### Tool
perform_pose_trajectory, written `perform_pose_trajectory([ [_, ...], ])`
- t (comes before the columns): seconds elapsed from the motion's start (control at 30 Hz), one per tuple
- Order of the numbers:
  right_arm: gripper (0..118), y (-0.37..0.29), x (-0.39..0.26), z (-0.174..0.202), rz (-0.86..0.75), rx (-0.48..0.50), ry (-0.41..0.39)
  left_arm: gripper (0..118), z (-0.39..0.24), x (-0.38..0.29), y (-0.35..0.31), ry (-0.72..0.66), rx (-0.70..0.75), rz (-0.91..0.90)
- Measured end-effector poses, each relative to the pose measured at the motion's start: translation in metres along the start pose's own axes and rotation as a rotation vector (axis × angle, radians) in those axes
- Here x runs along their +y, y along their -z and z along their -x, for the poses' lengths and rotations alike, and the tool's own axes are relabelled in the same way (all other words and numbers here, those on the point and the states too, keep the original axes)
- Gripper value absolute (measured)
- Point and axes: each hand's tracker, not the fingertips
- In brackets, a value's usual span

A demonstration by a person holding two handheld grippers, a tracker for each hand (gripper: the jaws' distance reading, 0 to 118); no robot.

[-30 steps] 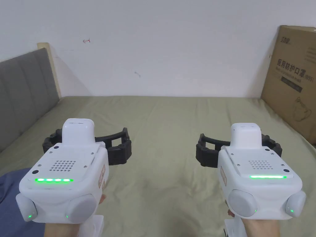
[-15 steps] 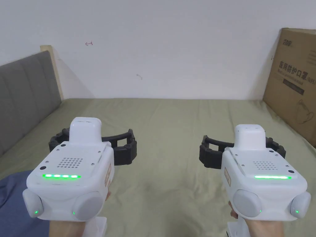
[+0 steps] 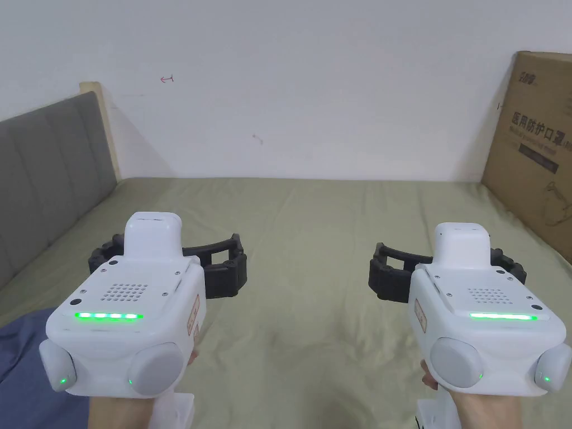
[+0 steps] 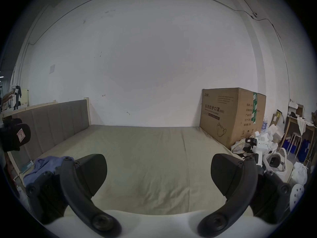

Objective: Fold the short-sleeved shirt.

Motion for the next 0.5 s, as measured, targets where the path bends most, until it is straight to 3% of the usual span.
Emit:
perform_pose_trajectory([
  [0.5,118,0.0006,-0.0057,0.0033,0.008,-0.007,-0.048,118,-0.0019,-0.0038,0.0033,0.002,0.007,0.032],
])
